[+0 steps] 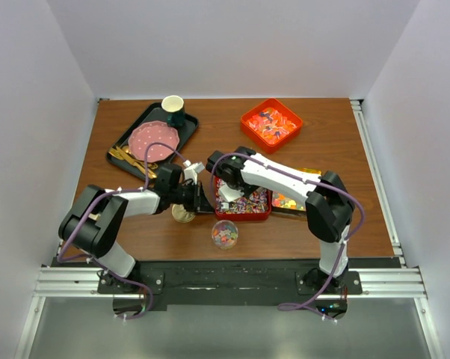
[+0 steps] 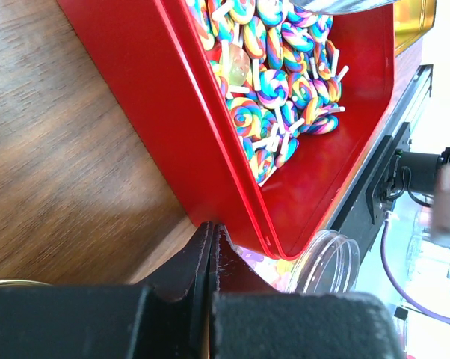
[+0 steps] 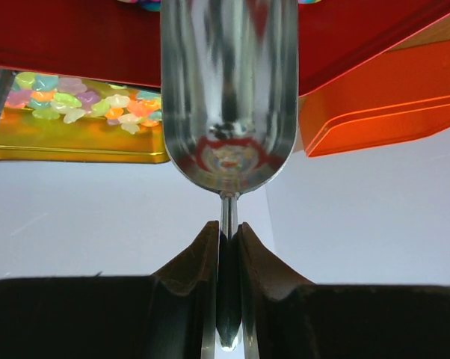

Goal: Pack the candies
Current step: Scoop the fake candies from the storage box.

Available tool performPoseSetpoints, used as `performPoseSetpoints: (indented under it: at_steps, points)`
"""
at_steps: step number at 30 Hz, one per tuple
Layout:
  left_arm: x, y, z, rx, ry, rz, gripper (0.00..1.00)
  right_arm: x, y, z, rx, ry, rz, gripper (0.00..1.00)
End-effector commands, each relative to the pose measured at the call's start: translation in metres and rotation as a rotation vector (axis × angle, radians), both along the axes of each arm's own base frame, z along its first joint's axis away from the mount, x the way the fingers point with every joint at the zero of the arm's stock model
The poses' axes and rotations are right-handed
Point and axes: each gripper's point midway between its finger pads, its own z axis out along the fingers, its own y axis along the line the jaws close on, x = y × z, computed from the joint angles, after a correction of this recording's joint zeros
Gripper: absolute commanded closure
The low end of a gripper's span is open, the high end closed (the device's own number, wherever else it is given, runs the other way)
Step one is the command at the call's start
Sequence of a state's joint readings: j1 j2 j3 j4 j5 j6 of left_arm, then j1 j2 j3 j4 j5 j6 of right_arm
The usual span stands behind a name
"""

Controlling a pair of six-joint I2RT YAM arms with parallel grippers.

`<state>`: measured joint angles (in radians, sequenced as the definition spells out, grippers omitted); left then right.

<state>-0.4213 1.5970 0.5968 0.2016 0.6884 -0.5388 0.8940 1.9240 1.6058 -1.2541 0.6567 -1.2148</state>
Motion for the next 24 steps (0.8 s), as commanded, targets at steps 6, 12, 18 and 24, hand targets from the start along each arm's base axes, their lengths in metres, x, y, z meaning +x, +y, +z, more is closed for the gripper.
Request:
performPoseSetpoints:
  at_steps: [6, 12, 18, 24]
  points:
    - [0.001, -0.012, 0.019, -0.072, -0.064, -0.045, 1.0, -0.003, -0.003, -0.007, 0.01, 0.039, -0.031, 1.0]
    - [-0.012, -0.014, 0.012, -0.083, -0.026, -0.058, 1.0, -0.026, -0.004, -0.038, 0.106, 0.192, -0.141, 1.0]
    - [-0.015, -0.016, 0.01, -0.095, 0.005, -0.065, 1.0, -0.011, -0.015, -0.052, 0.185, 0.225, -0.187, 1.0]
    - [-0.01, -0.024, 0.011, -0.111, 0.016, -0.085, 1.0, 0.011, -0.005, -0.059, 0.246, 0.208, -0.157, 1.0]
